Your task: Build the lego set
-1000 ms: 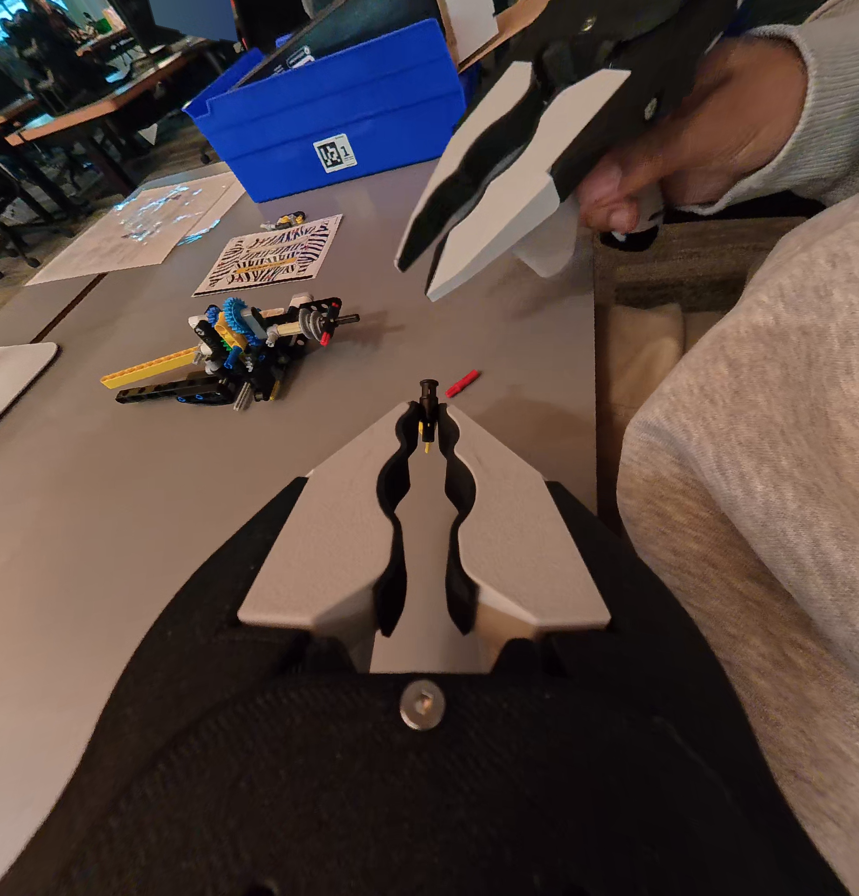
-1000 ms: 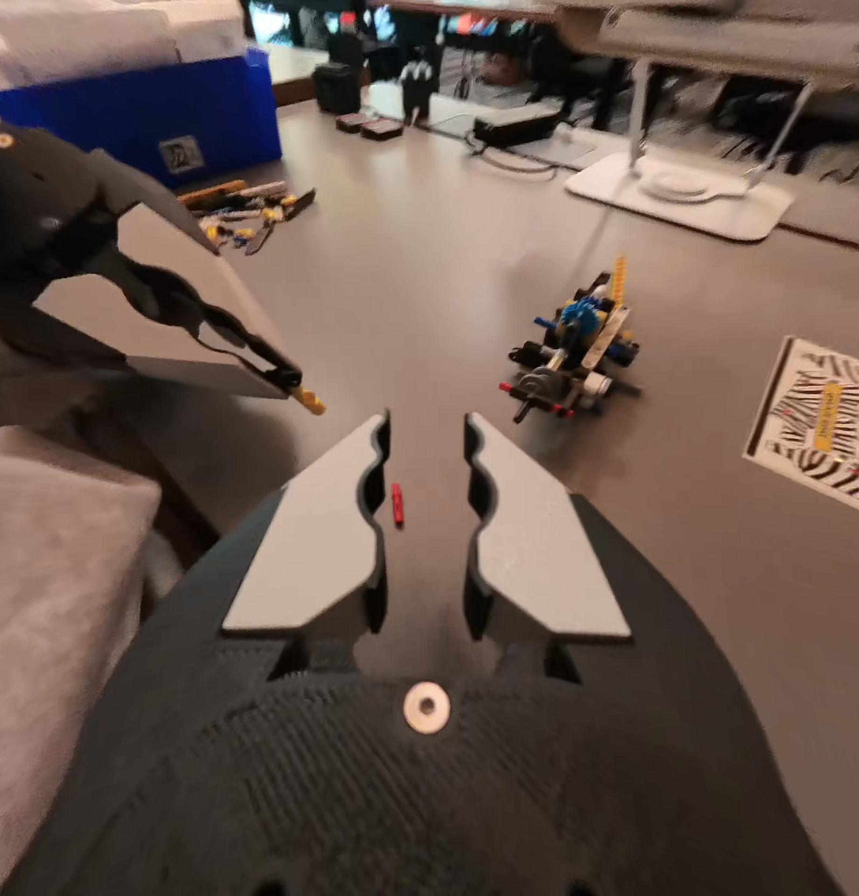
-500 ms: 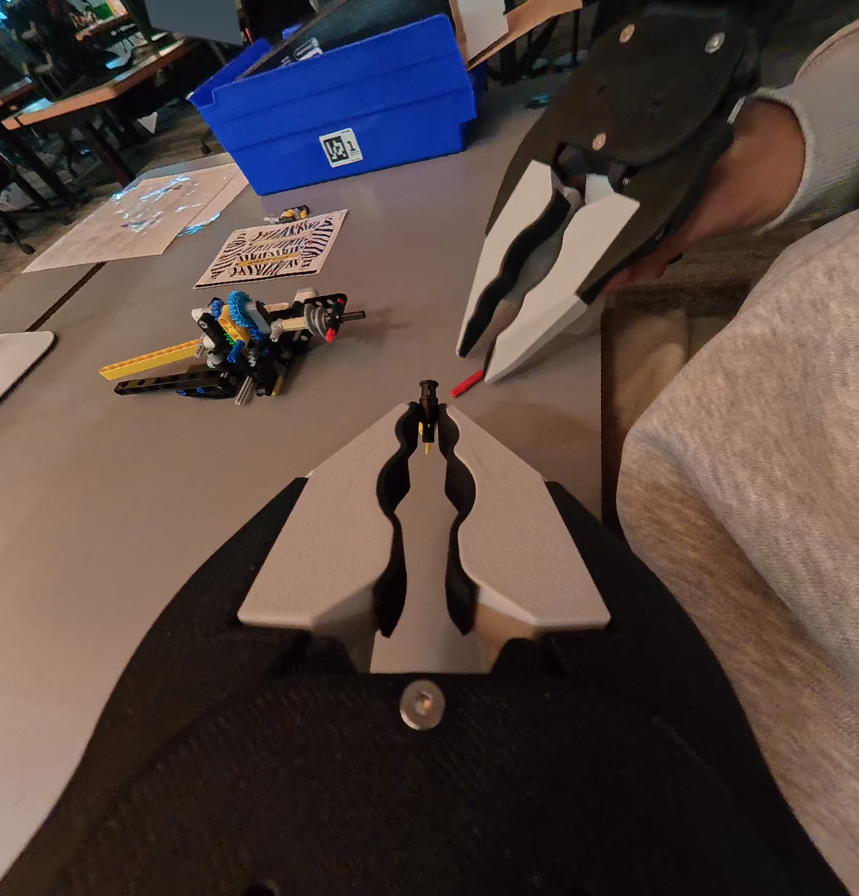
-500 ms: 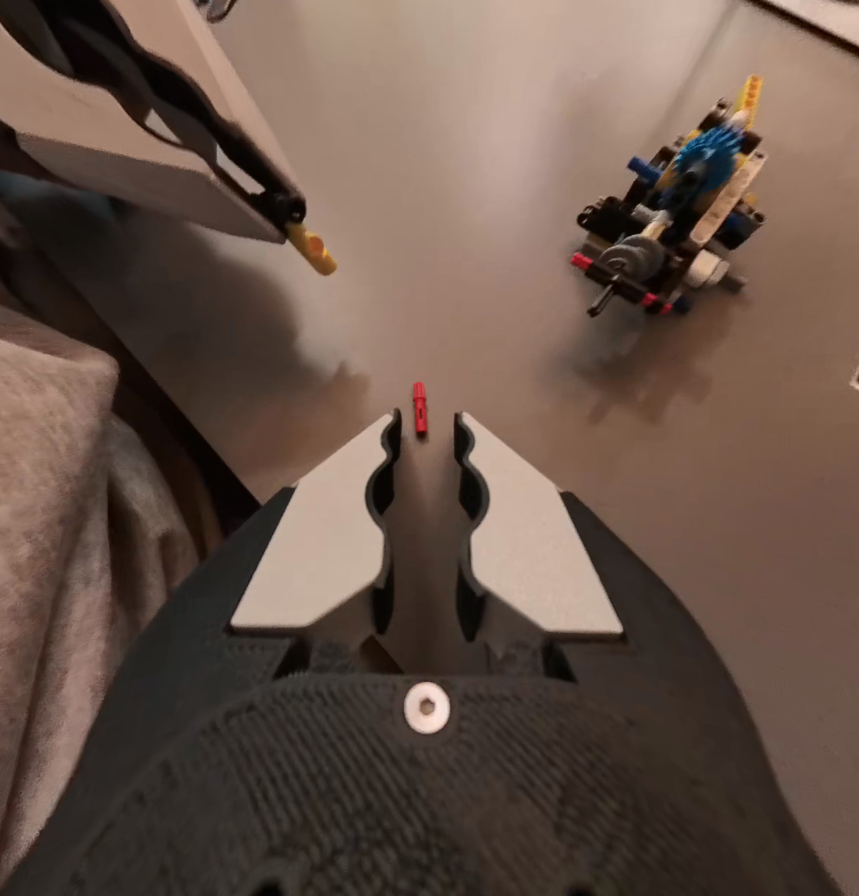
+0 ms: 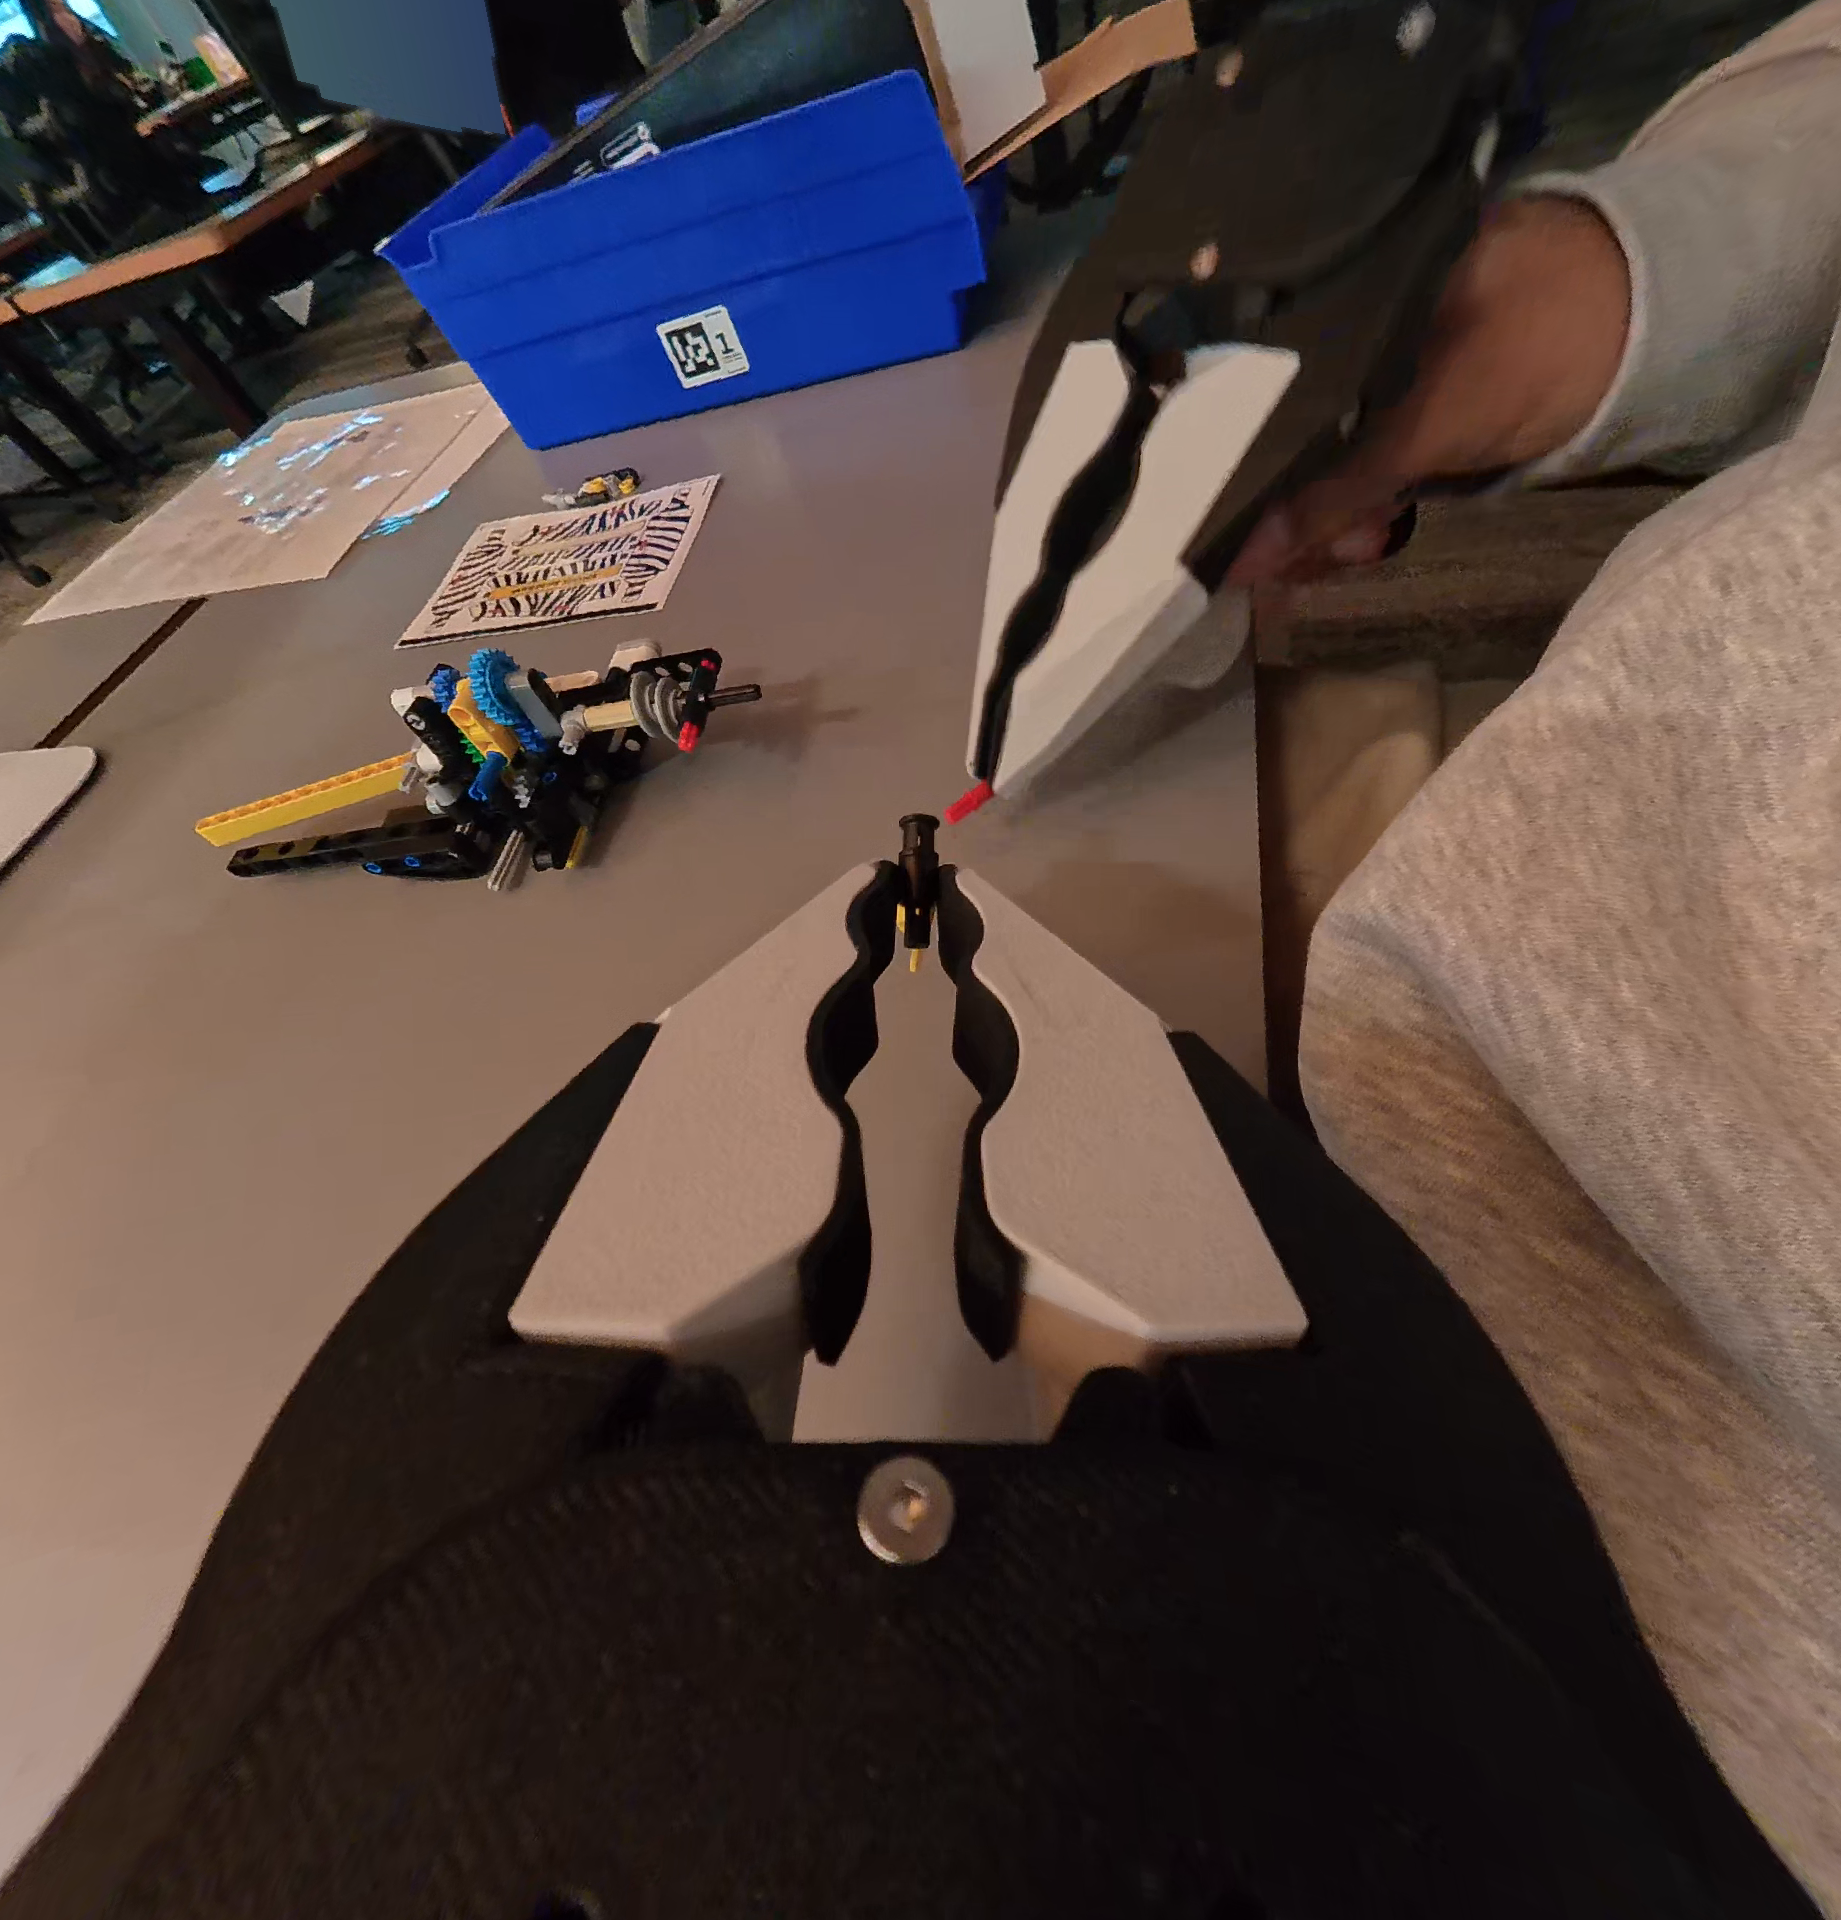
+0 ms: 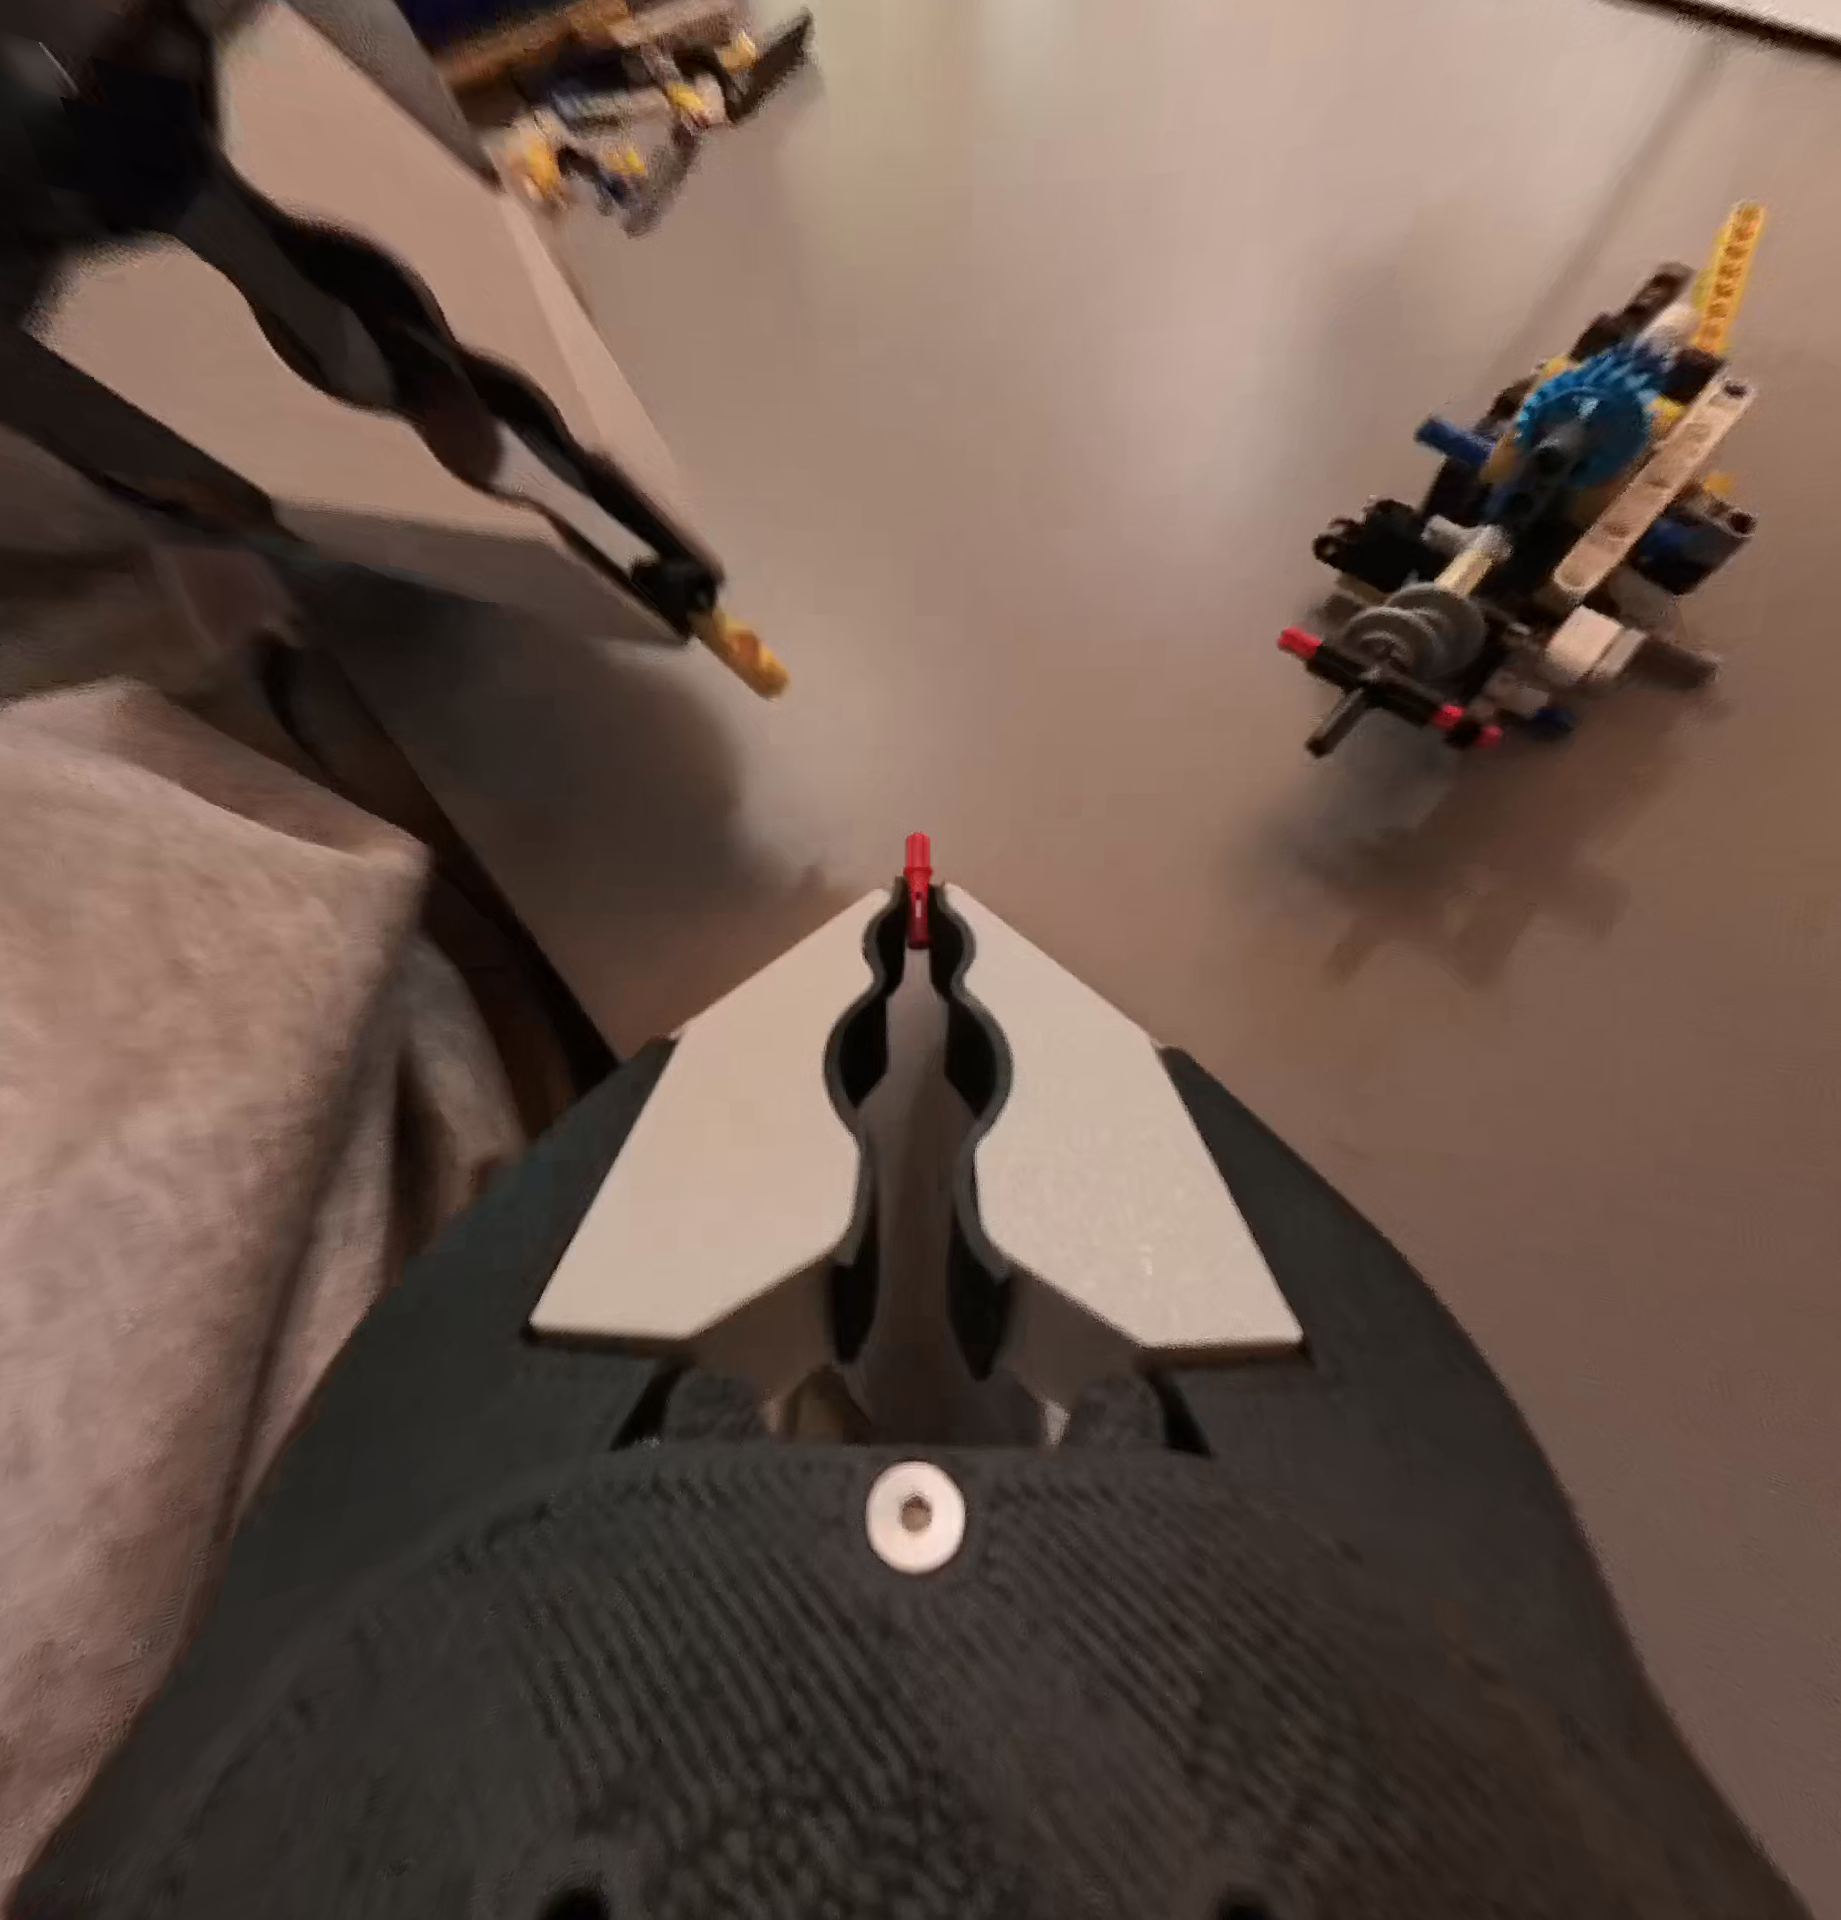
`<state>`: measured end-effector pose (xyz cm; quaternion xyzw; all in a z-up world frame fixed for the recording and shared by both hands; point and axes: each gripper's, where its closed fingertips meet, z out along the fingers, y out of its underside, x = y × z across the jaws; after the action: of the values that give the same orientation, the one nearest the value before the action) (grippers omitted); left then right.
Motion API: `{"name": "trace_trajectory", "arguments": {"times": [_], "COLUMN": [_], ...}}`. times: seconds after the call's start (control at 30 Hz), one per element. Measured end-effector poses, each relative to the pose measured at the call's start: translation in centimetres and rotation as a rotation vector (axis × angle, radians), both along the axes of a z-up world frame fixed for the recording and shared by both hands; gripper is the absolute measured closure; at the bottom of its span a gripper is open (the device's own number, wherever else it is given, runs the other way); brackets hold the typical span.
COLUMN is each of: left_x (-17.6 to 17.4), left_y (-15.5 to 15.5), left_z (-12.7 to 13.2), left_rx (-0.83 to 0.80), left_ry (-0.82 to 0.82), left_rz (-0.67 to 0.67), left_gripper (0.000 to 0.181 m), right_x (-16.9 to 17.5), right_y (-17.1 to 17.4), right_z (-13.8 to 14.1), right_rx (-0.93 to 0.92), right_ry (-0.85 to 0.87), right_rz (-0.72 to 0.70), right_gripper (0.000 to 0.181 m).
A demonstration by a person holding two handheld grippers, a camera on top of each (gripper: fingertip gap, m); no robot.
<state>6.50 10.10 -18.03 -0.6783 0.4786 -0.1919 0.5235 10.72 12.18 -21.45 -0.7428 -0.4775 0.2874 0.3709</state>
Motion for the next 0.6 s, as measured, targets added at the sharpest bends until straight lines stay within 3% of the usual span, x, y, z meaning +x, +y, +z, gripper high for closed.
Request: {"name": "trace_trajectory", "arguments": {"times": [0.03, 0.23, 0.43, 0.6], "left_x": [0.0, 0.6, 0.9, 1.1], "left_y": [-0.1, -0.7, -1.3, -1.6], "left_z": [0.0, -0.1, -0.1, -0.5], "left_rx": [0.005, 0.024, 0.033, 0.042], "left_ry": [0.001, 0.02, 0.02, 0.049], "left_rz": [-0.006, -0.058, -0.099, -0.115], "left_gripper": [0.174, 0.174, 0.173, 0.174], "right_x": [-0.1, -0.1, -0.9, -1.4], "right_y": [-0.3, -2.2, -3.1, -3.7], "right_z": [0.7, 5.0, 5.8, 5.1], "right_rx": [-0.052, -0.487, -0.785, -0.944], "right_ry": [0.029, 0.132, 0.093, 0.038], "right_rz": [0.022, 0.234, 0.392, 0.438], "right_gripper": [0.179, 0.18, 0.18, 0.18]}}
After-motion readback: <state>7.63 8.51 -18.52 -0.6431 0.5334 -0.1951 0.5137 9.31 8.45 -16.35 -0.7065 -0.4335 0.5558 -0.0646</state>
